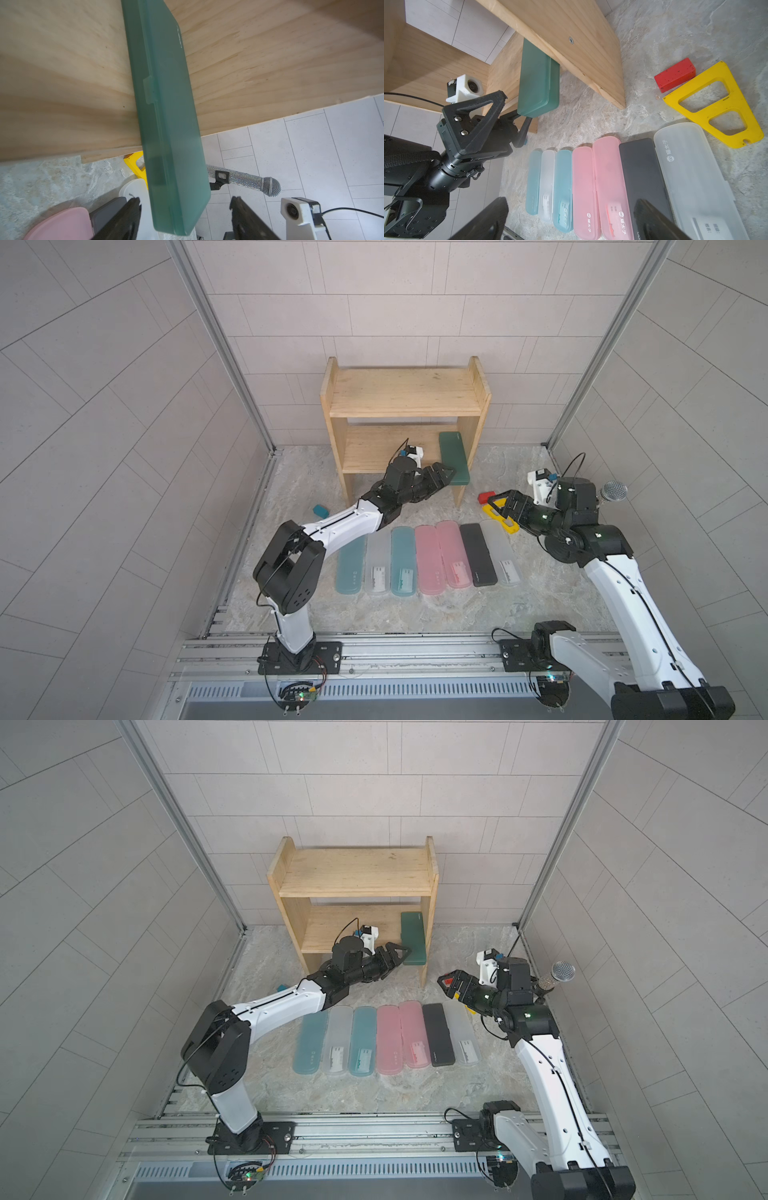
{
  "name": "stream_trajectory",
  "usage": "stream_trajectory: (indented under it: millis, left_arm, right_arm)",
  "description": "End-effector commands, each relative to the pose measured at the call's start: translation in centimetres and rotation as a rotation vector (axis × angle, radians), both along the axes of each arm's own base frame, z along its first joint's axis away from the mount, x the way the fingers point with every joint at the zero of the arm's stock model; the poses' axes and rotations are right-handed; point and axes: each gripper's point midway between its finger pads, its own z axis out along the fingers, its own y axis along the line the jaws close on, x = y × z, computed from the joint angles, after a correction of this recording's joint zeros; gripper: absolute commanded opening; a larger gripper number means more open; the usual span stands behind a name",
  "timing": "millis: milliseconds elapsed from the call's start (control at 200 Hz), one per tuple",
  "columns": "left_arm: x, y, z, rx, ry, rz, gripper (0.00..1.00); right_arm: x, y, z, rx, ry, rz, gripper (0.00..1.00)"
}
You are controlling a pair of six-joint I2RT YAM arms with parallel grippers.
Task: Remove the pencil cases from the shelf
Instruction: Pick up the pencil case from the shelf.
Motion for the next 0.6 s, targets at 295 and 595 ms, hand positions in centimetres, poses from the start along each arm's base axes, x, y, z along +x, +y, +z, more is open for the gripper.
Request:
stream_trajectory:
  millis: [295, 595]
  left_arm:
    - [-0.1, -1.5, 0.5, -0.060, -0.006, -0.037, 0.67]
    - [0.1, -1.9, 0.0, -0.054, 0.003, -0.042, 0.58]
  right_arm:
    - [-0.5, -0.2, 0.7, -0.030, -0.023, 0.008, 1.00]
    - [-0.6, -0.1, 0.5, -0.027, -0.018, 0.012, 1.00]
